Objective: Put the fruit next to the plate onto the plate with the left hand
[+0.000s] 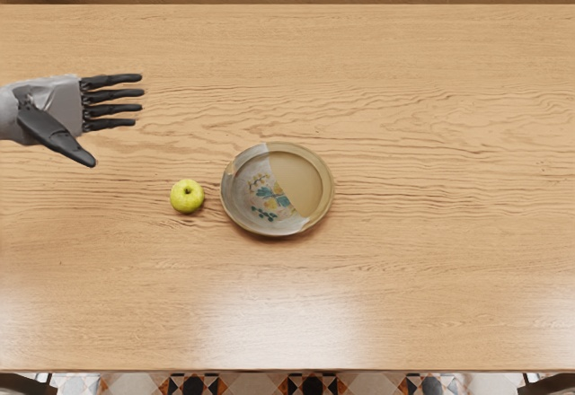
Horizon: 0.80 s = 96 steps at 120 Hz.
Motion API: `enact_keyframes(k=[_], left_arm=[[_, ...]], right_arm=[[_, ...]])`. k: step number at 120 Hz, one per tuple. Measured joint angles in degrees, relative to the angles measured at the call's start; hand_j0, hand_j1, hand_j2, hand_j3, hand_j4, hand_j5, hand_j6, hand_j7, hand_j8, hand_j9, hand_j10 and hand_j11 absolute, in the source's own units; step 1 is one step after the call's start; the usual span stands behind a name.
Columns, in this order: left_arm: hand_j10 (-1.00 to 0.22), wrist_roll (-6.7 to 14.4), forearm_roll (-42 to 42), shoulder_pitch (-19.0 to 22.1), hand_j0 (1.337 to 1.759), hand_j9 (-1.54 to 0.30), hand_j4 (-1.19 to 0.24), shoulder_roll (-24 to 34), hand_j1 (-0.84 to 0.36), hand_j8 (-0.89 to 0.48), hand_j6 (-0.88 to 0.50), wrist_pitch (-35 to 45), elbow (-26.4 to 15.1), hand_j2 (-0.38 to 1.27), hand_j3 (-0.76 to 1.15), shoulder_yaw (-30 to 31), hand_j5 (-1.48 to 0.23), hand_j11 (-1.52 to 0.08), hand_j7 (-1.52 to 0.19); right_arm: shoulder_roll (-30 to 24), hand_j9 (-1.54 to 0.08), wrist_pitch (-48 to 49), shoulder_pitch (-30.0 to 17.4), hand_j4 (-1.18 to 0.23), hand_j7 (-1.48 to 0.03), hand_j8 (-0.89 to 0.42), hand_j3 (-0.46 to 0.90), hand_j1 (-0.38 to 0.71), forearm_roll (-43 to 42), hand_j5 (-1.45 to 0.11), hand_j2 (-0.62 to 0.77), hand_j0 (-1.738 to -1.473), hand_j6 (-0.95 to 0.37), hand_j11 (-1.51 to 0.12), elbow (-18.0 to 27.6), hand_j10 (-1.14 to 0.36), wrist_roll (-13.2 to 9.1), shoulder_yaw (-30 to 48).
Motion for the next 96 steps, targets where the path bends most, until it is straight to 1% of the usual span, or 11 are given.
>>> enact_keyframes(k=[24,36,46,50,58,68,77,80,86,91,96], left_arm=[[-0.01,0.12,2.62,0.81,1.658,-0.01,-0.01,-2.19,0.34,-0.01,-0.01,-0.05,1.18,0.00,0.00,0.00,-0.01,-0.01,-0.01],[-0.01,1.36,8.21,0.92,1.658,-0.01,-0.01,-2.26,0.34,-0.01,-0.01,0.32,1.31,0.00,0.00,0.16,-0.01,-0.01,-0.01],[-0.01,2.25,11.57,0.40,1.658,-0.01,-0.01,-2.09,0.34,-0.01,-0.01,0.63,1.32,0.00,0.00,2.47,-0.01,-0.01,-0.01],[-0.01,2.46,12.39,-1.43,1.658,-0.01,-0.01,-1.71,0.34,-0.01,-0.01,0.72,1.32,0.00,0.00,4.16,-0.01,-0.01,-0.01],[-0.01,2.69,13.24,-8.23,1.658,-0.01,-0.01,-0.26,0.34,-0.01,-0.01,1.52,1.23,0.00,0.00,9.51,-0.01,-0.01,-0.01],[-0.01,2.74,13.63,-15.04,1.658,-0.01,-0.01,-0.34,0.34,-0.01,-0.01,4.38,1.08,0.00,0.00,18.33,-0.01,-0.01,-0.01],[-0.01,2.66,13.78,-23.38,1.658,-0.01,-0.01,-1.15,0.34,-0.01,-0.01,7.14,0.89,0.00,0.00,27.63,-0.01,-0.01,-0.01],[-0.01,2.58,13.78,-24.99,1.658,-0.01,-0.01,-1.99,0.34,-0.01,-0.01,8.31,0.77,0.00,0.00,30.71,-0.01,-0.01,-0.01],[-0.01,1.53,13.81,-28.17,1.658,-0.01,-0.01,-4.24,0.34,-0.01,-0.01,12.55,0.13,0.00,0.00,36.79,-0.01,-0.01,-0.01],[-0.01,0.11,12.79,-32.69,1.658,-0.01,-0.01,-7.93,0.34,-0.01,-0.01,17.40,-0.80,0.00,0.00,43.15,-0.01,-0.01,-0.01],[-0.01,-1.16,10.99,-34.51,1.658,-0.01,-0.01,-11.45,0.34,-0.01,-0.01,22.39,-1.45,0.00,0.00,48.82,-0.01,-0.01,-0.01]], right_arm=[[0.00,0.00,0.00,-1.15,0.00,0.00,0.00,0.00,-0.35,0.00,0.00,0.00,-1.658,0.00,0.00,-0.03,0.00,0.07,-0.04],[0.00,0.00,-0.01,-1.73,0.00,0.00,0.00,0.00,-0.35,0.00,0.00,0.00,-1.658,0.00,0.00,-0.04,0.00,0.08,-0.02],[0.00,0.00,-0.02,-1.92,0.00,0.00,0.00,0.00,-0.35,-0.01,0.00,0.00,-1.658,0.00,0.00,-0.04,0.00,0.09,0.00],[0.00,0.00,-0.02,-1.97,0.00,0.00,0.00,0.00,-0.35,-0.01,0.00,0.00,-1.658,0.00,0.00,-0.04,0.00,0.09,-0.01],[0.00,0.00,-0.01,-2.02,0.00,0.00,0.00,0.00,-0.35,-0.01,0.00,0.00,-1.658,0.00,0.00,-0.04,0.00,0.09,0.00],[0.00,0.00,-0.02,-2.05,0.00,0.00,0.00,0.00,-0.35,-0.01,0.00,0.00,-1.658,0.00,0.00,-0.04,0.00,0.09,0.00],[0.00,0.00,-0.01,-2.07,0.00,0.00,0.00,0.00,-0.35,-0.01,0.00,0.00,-1.658,0.00,0.00,-0.04,0.00,0.09,0.01],[0.00,0.00,-0.01,-2.07,0.00,0.00,0.00,0.00,-0.35,-0.01,0.00,0.00,-1.658,0.00,0.00,-0.04,0.00,0.09,0.01],[0.00,0.00,-0.02,-2.07,0.00,0.00,0.00,0.00,-0.35,-0.01,0.00,0.00,-1.658,0.00,0.00,-0.04,0.00,0.09,0.01],[0.00,0.00,-0.02,-2.08,0.00,0.00,0.00,0.00,-0.35,-0.01,0.00,0.00,-1.658,0.00,0.00,-0.04,0.00,0.09,0.01],[0.00,0.00,-0.02,-2.08,0.00,0.00,0.00,0.00,-0.35,-0.01,0.00,0.00,-1.658,0.00,0.00,-0.04,0.00,0.09,0.00]])
